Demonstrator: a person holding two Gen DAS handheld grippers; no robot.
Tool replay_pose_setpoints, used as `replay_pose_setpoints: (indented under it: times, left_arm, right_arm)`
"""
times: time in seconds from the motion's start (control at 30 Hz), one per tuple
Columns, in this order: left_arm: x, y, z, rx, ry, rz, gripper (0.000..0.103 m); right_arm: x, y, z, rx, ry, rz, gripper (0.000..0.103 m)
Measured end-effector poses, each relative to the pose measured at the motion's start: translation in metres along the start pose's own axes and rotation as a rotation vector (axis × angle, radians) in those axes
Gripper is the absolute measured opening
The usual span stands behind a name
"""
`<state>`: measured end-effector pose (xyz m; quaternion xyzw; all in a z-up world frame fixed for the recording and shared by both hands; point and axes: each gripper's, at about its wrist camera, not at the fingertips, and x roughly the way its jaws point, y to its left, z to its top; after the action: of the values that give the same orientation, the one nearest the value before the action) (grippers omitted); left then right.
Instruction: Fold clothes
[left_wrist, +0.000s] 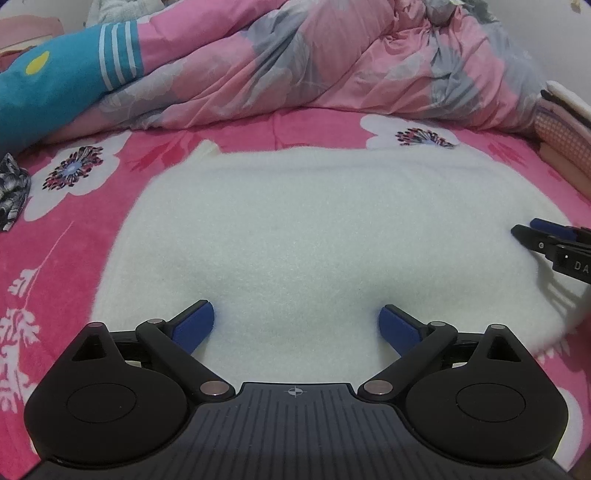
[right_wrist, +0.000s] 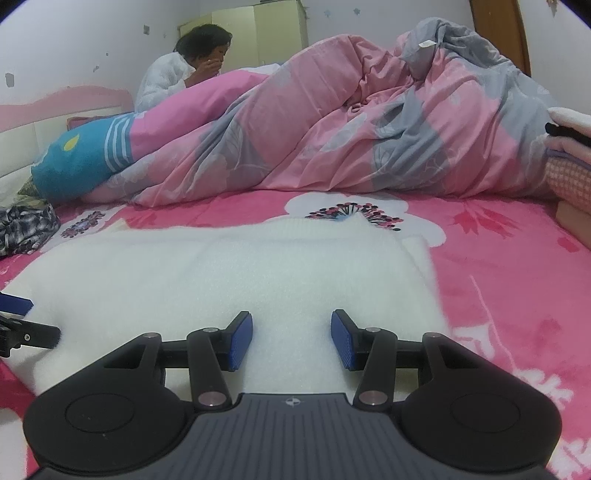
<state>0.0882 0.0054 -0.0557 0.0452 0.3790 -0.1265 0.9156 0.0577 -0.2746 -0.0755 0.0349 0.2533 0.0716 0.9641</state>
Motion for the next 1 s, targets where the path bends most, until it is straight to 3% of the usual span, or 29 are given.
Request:
replay_pose_setpoints:
  times: [0.57, 0.87, 1.0]
  left_arm:
    - [0.001, -0.001, 0.004, 0.008, 0.018, 0.003, 0.102]
    - [-0.022, 0.007, 0.014, -0.064, -0.085, 0.010, 0.101]
    - [-0.016, 0.006, 0.026, -0.045, -0.137, 0.018, 0.101]
  right_arm:
    - [0.001, -0.002, -0.002, 0.006, -0.015, 0.004, 0.050]
    - [-0.001, -0.003, -0.003, 0.014, -0.024, 0.009, 0.050]
    - [-0.001, -0.002, -0.003, 0.012, -0.025, 0.007, 0.050]
